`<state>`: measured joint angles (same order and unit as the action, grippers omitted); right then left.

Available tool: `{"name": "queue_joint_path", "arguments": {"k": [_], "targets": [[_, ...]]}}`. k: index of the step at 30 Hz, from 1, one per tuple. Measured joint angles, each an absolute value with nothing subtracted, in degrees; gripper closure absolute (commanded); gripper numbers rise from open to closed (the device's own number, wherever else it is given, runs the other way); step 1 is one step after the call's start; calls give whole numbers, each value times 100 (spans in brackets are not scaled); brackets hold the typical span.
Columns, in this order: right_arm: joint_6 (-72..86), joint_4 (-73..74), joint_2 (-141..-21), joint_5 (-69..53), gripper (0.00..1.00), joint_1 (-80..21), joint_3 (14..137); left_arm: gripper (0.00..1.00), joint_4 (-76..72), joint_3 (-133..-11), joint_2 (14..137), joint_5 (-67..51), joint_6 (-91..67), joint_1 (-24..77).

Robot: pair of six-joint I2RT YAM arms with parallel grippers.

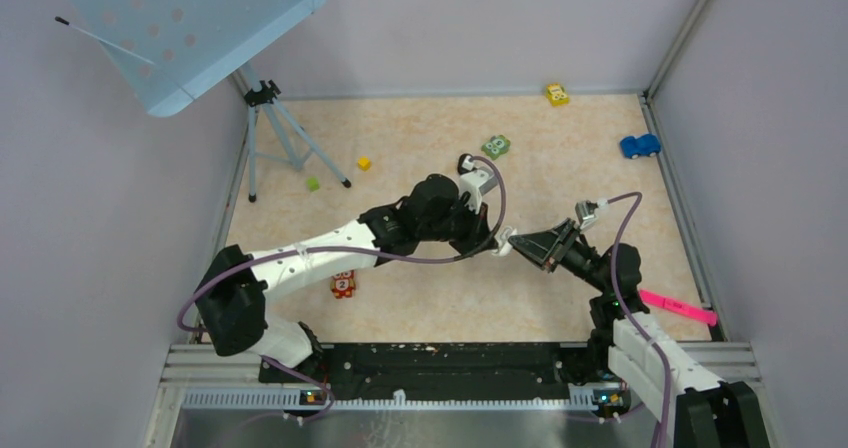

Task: Insert the wireless bluetooth earbuds into the charging case
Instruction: Insert the left earbud into the left side groove of the charging case.

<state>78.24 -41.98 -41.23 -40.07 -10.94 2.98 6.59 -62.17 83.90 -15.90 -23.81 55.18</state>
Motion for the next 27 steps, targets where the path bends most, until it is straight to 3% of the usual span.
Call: {"name": "queue_joint_path", "arguments": {"k": [12, 17, 24, 27], "targets": [[7856, -4209, -4125, -3951, 100, -1094, 228, 100, 753, -6302, 8444, -1243, -2145, 5734], [7865, -4209, -4125, -3905, 100, -1074, 226, 84, 838, -6403, 8493, -1164, -2053, 5756], [7872, -4287, -4125, -3909, 100, -1072, 226, 81, 985, -6462, 8493, -1149, -2034, 5793], [7872, -4298, -4125, -3909, 100, -1072, 226, 73, 1022, -6482, 8493, -1151, -2021, 5798]]}}
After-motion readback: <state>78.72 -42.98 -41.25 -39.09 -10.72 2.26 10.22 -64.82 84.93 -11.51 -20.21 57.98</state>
